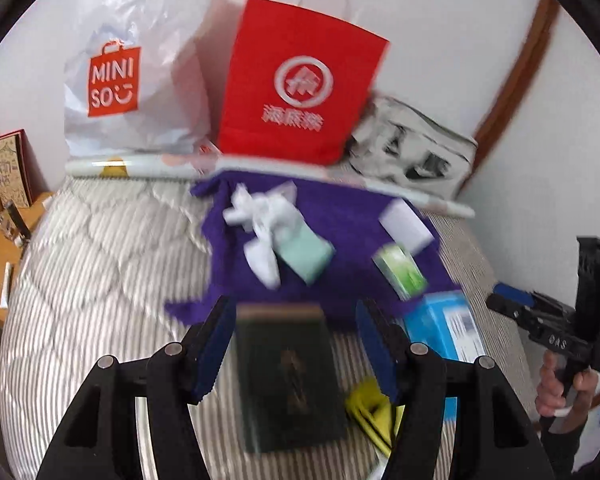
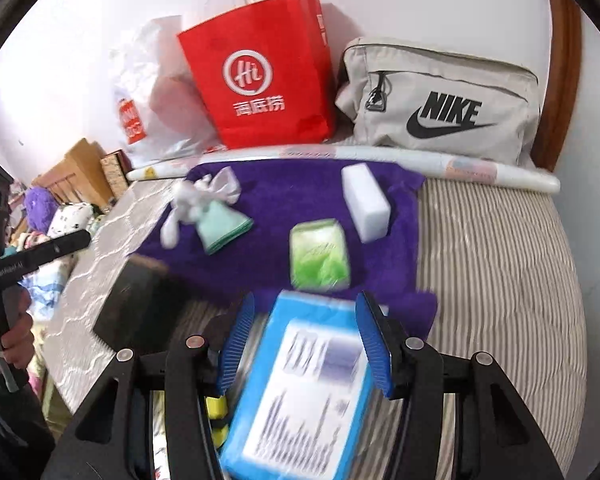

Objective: Organize soft objects
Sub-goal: 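Grasp the white-and-green snack packet with the left gripper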

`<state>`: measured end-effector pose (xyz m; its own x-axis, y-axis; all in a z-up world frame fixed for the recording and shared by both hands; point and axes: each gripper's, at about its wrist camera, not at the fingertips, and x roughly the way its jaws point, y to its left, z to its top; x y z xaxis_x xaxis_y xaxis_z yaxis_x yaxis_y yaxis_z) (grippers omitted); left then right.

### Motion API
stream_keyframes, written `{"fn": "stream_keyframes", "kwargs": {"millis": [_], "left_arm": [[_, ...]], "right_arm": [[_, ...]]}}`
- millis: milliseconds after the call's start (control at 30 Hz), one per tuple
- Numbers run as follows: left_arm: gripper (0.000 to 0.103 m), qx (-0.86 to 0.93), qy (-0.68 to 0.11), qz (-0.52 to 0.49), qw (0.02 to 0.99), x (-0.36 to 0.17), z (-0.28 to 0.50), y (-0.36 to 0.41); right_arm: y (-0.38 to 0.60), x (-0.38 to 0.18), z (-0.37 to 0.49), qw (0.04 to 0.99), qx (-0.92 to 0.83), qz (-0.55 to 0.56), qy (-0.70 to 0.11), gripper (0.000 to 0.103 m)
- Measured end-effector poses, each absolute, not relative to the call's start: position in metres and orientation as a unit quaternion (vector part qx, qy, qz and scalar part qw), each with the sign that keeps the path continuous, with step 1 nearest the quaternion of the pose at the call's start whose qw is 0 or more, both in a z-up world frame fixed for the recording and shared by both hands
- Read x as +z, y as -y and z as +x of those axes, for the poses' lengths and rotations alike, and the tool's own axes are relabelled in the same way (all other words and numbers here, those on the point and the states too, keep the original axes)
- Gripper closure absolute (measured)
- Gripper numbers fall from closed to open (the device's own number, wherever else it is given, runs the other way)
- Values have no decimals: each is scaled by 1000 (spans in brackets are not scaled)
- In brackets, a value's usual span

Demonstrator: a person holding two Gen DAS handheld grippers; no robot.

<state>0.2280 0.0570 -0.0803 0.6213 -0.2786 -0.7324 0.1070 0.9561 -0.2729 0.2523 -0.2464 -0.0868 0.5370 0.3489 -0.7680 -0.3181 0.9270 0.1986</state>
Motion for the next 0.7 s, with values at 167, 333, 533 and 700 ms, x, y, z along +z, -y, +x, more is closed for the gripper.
{"fn": "stream_keyframes", "kwargs": {"millis": [167, 333, 533, 700], "left_arm": [[43, -126, -442, -92, 883, -94, 190, -44], [43, -153, -461, -64, 872, -112, 153, -25], [38, -177, -478, -37, 860, -137, 120, -8], [37, -197, -502, -14, 842, -166, 97, 8]], "right_arm": [[245, -87, 213, 875, 191, 4, -445, 50], [245, -90, 174, 878, 190, -3, -440, 50], [249, -98, 140, 879, 185, 4, -439, 49], [253, -114, 118, 874, 182, 14, -450, 49]]}}
